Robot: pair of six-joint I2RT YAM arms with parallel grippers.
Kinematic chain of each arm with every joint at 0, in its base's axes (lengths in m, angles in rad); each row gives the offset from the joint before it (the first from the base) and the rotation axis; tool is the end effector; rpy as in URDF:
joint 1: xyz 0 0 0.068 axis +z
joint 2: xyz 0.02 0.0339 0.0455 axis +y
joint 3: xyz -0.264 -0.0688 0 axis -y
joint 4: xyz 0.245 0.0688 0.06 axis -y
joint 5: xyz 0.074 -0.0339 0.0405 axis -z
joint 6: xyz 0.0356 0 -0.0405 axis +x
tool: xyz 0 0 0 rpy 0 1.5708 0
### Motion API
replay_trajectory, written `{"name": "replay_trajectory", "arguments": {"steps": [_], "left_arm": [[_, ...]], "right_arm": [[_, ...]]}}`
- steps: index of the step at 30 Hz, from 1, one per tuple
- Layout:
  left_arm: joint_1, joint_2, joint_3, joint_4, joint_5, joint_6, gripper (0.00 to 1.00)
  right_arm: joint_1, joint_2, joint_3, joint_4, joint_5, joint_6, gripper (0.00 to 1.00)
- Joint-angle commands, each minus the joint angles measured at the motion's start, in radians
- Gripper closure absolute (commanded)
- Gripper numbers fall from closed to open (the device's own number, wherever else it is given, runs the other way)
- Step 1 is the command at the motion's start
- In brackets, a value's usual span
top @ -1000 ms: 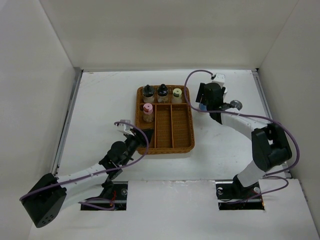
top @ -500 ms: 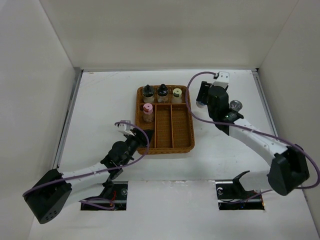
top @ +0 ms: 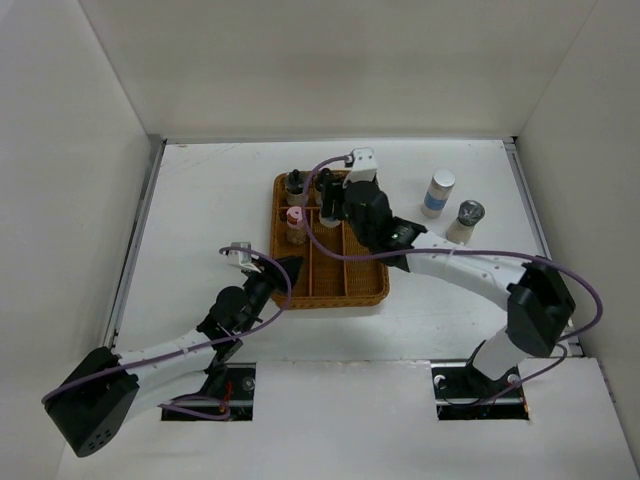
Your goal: Organize the condiment bottles
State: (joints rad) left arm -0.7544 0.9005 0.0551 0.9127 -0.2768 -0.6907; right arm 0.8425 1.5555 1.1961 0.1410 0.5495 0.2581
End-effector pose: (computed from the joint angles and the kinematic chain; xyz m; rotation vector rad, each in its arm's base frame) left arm 0.1316 -0.1103 0.1841 -0.1832 1.5714 -0.9434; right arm 0.2590 0.2625 0.3249 -0.1232 1.7625 0.3091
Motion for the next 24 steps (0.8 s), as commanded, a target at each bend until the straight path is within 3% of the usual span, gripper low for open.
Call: {"name": "replay_trajectory", "arguments": {"steps": [1,19,21,24], "left_arm": [[0.008,-0.005,-0.018,0.063,0.001,-0.023,0.72],[0.016,0.003,-0.018,0.074,0.01,-0.03,0.71],[0.014,0.014,-0.018,0.074,0.004,-0.027,0.7],[0.016,0.018,-0.018,0.075,0.008,-0.032,0.7]], "right_arm": [[0.025,0.044,0.089,0.097,-0.002,0.015,0.53],[0.03,0.25,0.085,0.169,0.024,0.036,0.52],[0.03,0.258,0.083,0.167,0.032,0.036,0.48],[0.03,0.259,0.079,0.174,0.032,0.046,0.32]]}}
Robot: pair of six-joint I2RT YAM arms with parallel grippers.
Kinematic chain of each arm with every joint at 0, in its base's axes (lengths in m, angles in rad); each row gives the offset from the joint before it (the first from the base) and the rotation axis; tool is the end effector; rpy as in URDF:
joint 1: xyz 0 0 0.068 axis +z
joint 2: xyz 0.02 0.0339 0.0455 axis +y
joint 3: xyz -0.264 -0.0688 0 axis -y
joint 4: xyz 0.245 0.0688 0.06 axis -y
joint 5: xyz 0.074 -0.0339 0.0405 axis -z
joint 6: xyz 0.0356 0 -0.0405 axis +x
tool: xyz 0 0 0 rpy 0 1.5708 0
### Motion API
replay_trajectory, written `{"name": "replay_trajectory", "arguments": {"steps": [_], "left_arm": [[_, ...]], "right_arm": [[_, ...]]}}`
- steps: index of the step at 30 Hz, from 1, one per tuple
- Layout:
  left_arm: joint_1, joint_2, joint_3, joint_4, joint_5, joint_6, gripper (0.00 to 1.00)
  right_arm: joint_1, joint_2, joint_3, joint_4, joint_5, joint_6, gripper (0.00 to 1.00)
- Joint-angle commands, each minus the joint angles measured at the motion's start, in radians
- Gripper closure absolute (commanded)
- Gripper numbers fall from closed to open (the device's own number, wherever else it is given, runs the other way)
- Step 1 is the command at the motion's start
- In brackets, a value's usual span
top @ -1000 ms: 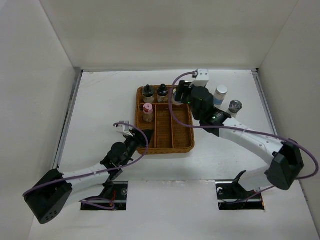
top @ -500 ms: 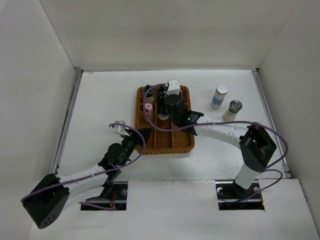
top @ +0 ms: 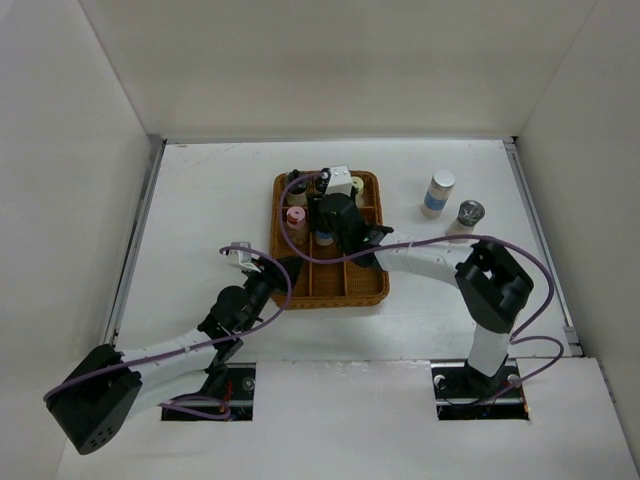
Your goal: Organize the condiment bottles
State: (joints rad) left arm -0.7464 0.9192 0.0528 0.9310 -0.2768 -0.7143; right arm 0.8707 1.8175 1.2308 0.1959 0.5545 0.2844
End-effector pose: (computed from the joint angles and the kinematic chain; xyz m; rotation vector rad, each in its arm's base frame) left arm 0.1331 -0.1098 0.1826 -0.2080 1.5730 -0.9541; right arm 0.2837 0.3077 0.2441 -0.1997 1.8972 0.2382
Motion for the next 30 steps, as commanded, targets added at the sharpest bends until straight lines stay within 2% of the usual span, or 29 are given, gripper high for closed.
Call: {"name": "replay_trajectory", "arguments": {"steps": [1,5,12,13,14,15,16,17,19,20,22,26,30], "left_arm": [[0.008,-0.008,-0.016,0.057,0.008,-0.007,0.7],[0.003,0.016,-0.013,0.057,0.001,-0.002,0.7],[0.0,0.024,-0.01,0.058,0.001,0.001,0.7],[0.0,0.026,-0.01,0.058,0.001,0.001,0.7],[0.0,0.018,-0.01,0.06,0.004,-0.001,0.7],[0.0,0.009,-0.011,0.06,0.004,-0.001,0.7],[0.0,0.003,-0.011,0.057,0.002,0.001,0.7],[-0.001,0.003,-0.01,0.055,0.001,0.001,0.7],[-0.003,0.026,-0.008,0.06,0.001,0.001,0.7],[-0.003,0.033,-0.005,0.061,0.004,-0.002,0.7],[-0.003,0.024,-0.007,0.061,0.008,-0.004,0.7],[-0.006,0.021,-0.004,0.055,0.001,0.001,0.68],[-0.006,0.029,-0.004,0.063,0.007,-0.004,0.66]], "right_arm": [[0.001,-0.009,0.042,0.114,0.027,0.021,0.27],[0.004,-0.064,0.019,0.106,0.027,0.022,0.19],[-0.015,-0.266,-0.095,0.099,0.028,0.033,0.14],[-0.038,-0.3,-0.12,0.099,0.028,0.033,0.18],[-0.061,-0.331,-0.145,0.099,0.028,0.036,0.26],[-0.09,-0.361,-0.169,0.097,0.028,0.038,0.37],[-0.12,-0.395,-0.192,0.091,0.028,0.042,0.54],[-0.149,-0.429,-0.211,0.071,0.028,0.054,0.64],[-0.224,-0.481,-0.224,0.018,0.028,0.073,0.72],[-0.268,-0.495,-0.226,-0.008,0.028,0.081,0.72],[-0.343,-0.507,-0.225,-0.045,0.03,0.09,0.68],[-0.491,-0.489,-0.182,-0.151,0.047,0.075,0.37],[-0.571,-0.416,-0.11,-0.225,0.039,0.065,0.19]]}}
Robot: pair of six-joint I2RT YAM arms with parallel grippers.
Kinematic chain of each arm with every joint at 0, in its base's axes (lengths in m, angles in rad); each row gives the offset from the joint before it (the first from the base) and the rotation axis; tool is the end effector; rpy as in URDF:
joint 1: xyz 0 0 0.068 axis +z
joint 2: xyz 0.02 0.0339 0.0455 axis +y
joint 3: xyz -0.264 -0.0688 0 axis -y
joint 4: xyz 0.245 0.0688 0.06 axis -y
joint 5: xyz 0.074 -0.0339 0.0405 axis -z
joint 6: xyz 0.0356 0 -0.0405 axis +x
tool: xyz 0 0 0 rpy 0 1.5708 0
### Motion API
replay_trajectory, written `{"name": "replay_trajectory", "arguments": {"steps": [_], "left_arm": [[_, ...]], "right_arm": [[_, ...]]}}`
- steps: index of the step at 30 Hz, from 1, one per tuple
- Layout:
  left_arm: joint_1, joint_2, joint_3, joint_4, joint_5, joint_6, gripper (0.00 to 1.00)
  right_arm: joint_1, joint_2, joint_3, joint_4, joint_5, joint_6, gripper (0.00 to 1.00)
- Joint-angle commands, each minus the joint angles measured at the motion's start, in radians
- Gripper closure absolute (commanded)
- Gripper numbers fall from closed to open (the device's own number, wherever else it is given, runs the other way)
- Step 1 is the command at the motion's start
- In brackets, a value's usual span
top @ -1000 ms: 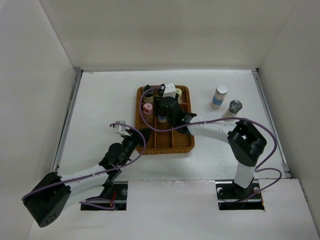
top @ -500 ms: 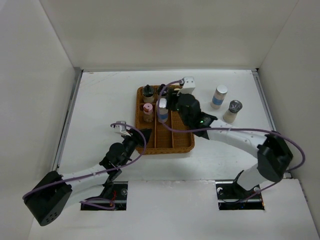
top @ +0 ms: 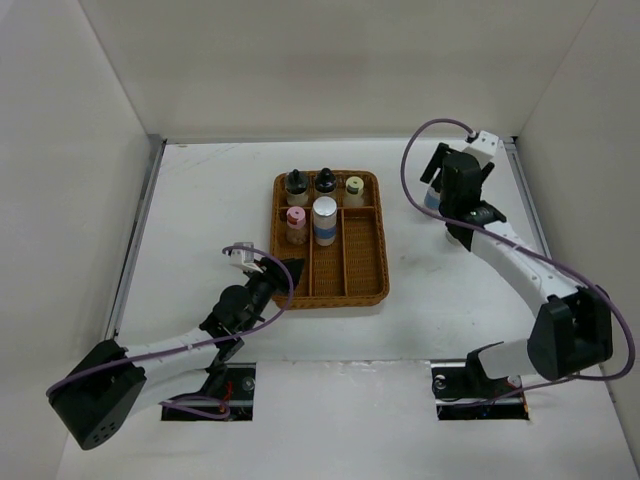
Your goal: Organize the condiment bottles
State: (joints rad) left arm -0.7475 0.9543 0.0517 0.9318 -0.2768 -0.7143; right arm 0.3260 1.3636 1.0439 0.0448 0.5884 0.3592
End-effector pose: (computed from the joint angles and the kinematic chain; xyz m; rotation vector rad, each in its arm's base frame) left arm 0.1346 -0.1115 0.1769 -0.2034 1.6078 -0.9362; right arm 0.3065 0.0828 0.3237 0.4312 1.7465 -0.0545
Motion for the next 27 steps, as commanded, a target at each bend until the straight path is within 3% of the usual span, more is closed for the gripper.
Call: {"name": "replay_trajectory", "arguments": {"steps": [1,5,14,24,27], "left_arm": [[-0.005,-0.015,-0.003,0.058,0.002,-0.001,0.66],[-0.006,0.001,-0.003,0.061,0.001,0.001,0.66],[-0.005,0.014,-0.001,0.062,-0.001,-0.001,0.65],[-0.005,0.012,0.004,0.062,0.004,0.012,0.65],[-0.006,0.037,0.008,0.062,-0.001,0.013,0.66]], "right_arm": [[-0.04,0.06,0.093,-0.085,-0.001,-0.017,0.16],[-0.093,0.15,0.16,-0.129,-0.071,-0.029,0.11],[-0.15,0.282,0.235,-0.129,-0.186,-0.02,0.11],[-0.155,0.371,0.281,-0.148,-0.19,-0.028,0.25],[-0.155,0.371,0.288,-0.161,-0.188,-0.022,0.35]]}}
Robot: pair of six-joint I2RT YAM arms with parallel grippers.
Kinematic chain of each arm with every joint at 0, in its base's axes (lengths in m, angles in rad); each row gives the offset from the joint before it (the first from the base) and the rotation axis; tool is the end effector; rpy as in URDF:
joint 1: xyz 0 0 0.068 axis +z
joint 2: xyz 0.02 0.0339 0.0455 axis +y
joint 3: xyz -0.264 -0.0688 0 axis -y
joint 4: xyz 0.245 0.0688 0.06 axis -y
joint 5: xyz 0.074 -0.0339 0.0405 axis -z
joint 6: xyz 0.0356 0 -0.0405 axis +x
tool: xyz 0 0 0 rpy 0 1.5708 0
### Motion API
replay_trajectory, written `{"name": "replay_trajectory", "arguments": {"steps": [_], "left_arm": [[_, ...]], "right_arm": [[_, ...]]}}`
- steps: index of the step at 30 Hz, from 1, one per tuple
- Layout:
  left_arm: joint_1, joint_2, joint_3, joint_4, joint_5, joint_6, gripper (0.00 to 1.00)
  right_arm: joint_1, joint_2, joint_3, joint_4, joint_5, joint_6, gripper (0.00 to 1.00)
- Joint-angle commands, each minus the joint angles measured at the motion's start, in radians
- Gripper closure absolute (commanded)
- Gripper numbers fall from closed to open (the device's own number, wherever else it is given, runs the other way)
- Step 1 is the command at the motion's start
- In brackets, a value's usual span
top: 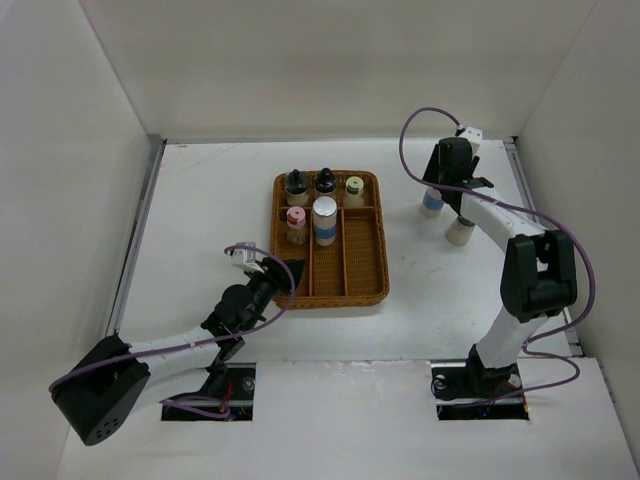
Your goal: Organize the condiment bottles
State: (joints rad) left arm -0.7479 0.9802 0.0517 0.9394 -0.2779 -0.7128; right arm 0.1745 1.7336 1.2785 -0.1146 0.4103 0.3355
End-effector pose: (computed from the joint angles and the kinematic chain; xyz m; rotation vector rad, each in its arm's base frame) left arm 0.1357 -0.1126 0.1737 -0.2008 1.6254 -0.9247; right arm 0.3954 0.0553 0.2627 0.4027 2.0517 -0.1316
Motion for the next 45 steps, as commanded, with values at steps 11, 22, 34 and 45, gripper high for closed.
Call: {"name": "replay_trajectory", "arguments": {"steps": [11,22,34,45], "left_arm": [[-0.003,-0.003,0.008,0.055,0.0,0.015,0.66],[0.029,-0.012,0.013,0.047,-0.001,0.004,0.65],[0.029,-0.051,0.002,0.033,0.002,-0.005,0.65],[0.031,-0.054,-0.003,0.029,0.003,-0.019,0.64]], "right_arm": [[0.094,-0.305,-0.064,0.087,0.009,-0.009,0.56],[0.508,-0.523,-0.209,0.065,0.013,-0.006,0.56],[0.796,-0.319,-0.143,0.118,-0.001,0.039,0.57],[0.823,-0.227,-0.206,0.135,0.062,0.062,0.4]]}}
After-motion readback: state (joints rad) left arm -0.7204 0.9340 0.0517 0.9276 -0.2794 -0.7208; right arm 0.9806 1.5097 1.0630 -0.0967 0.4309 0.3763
